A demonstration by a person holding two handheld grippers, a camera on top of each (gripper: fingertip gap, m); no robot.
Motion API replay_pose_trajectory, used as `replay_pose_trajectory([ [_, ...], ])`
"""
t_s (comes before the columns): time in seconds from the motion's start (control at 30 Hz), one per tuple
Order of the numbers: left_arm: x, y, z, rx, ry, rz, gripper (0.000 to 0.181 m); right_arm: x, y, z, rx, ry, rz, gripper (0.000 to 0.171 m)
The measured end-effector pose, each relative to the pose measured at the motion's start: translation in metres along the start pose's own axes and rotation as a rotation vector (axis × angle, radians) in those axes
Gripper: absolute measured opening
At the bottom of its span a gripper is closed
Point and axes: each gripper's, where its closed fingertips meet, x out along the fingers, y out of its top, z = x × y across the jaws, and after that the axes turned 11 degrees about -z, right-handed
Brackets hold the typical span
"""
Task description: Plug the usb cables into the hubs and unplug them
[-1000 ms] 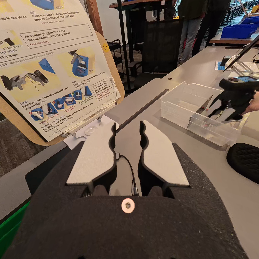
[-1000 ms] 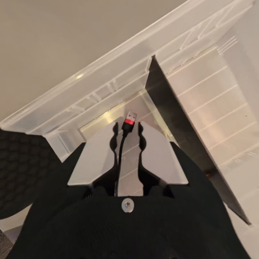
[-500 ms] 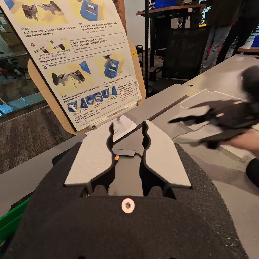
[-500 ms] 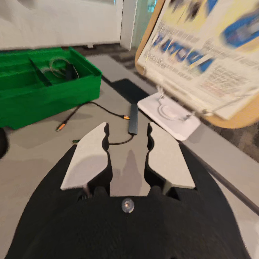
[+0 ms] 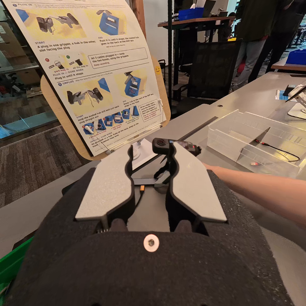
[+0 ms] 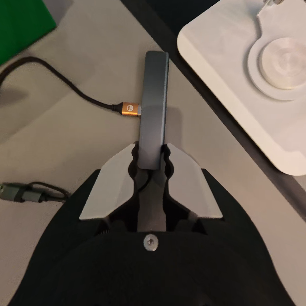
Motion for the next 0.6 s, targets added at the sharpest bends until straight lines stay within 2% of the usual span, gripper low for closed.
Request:
replay_pose_trajectory([
  [0.13, 0.007, -0.009, 0.008, 0.057, -0.061, -0.039, 0.048, -0.056, -0.011, 0.003, -0.175, -0.112, 0.114, 0.03],
  [0.27, 0.028, -0.02, 0.025, 0.169, -0.14, -0.076, 0.057, -0.15, -0.023, -0.011, -0.411, -0.228, 0.26, 0.03],
  [0.37, 0.046, -0.027, 0.043, 0.283, -0.175, -0.091, 0.068, -0.216, -0.036, -0.025, -0.504, -0.292, 0.299, 0.03],
  [0.47, 0.051, -0.026, 0.068, 0.425, -0.218, -0.034, 0.074, -0.266, -0.044, -0.052, -0.528, -0.25, 0.373, 0.031],
  [0.6, 0.048, -0.018, 0.1, 0.562, -0.264, 0.131, 0.074, -0.303, -0.062, -0.072, -0.623, -0.302, 0.4, 0.03],
])
